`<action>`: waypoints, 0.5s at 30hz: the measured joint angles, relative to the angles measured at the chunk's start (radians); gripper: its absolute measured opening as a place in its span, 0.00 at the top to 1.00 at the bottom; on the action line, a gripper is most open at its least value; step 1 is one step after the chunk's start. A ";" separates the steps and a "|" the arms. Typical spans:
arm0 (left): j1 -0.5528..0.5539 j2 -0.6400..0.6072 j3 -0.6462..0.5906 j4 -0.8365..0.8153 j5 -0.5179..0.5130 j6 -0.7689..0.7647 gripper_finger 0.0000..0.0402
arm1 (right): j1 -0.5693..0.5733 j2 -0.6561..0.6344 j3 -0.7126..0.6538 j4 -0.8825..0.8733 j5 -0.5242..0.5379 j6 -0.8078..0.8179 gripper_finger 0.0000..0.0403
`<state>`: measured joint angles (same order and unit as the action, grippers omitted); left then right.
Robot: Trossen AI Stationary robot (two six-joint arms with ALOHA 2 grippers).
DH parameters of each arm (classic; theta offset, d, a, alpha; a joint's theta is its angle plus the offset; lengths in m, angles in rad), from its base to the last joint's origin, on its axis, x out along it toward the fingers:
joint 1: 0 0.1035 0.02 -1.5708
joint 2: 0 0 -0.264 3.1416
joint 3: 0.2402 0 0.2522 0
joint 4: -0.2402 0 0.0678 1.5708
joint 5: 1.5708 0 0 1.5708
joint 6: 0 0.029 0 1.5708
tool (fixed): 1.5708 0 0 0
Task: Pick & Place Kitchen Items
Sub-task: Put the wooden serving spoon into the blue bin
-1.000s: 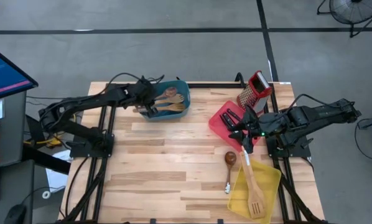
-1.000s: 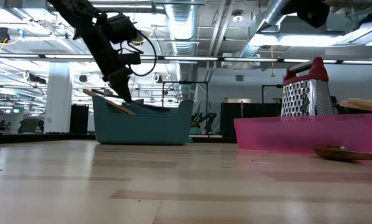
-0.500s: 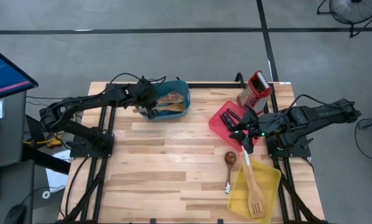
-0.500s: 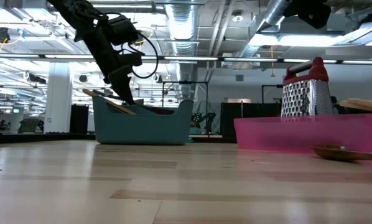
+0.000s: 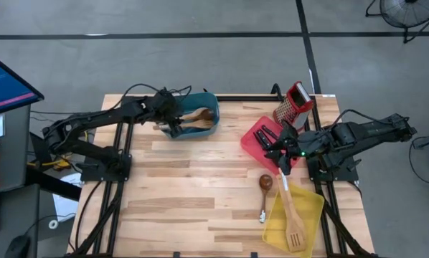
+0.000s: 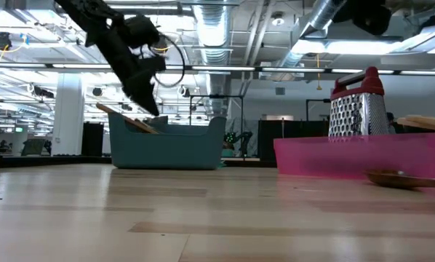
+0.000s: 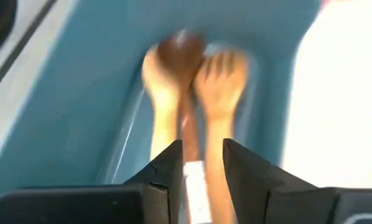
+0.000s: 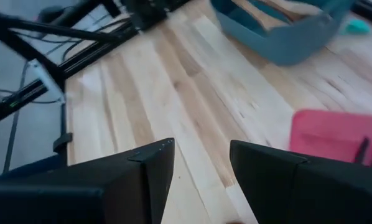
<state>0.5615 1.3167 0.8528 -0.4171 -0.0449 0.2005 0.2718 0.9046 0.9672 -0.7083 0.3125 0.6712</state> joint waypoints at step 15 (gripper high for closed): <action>-0.138 -0.543 0.001 0.198 0.057 -0.177 0.65 | -0.013 0.386 0.000 -0.077 -0.257 0.278 0.58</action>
<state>0.4235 0.7734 0.8536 -0.2195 0.0123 0.0238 0.2588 1.2901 0.9668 -0.7849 0.0552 0.9488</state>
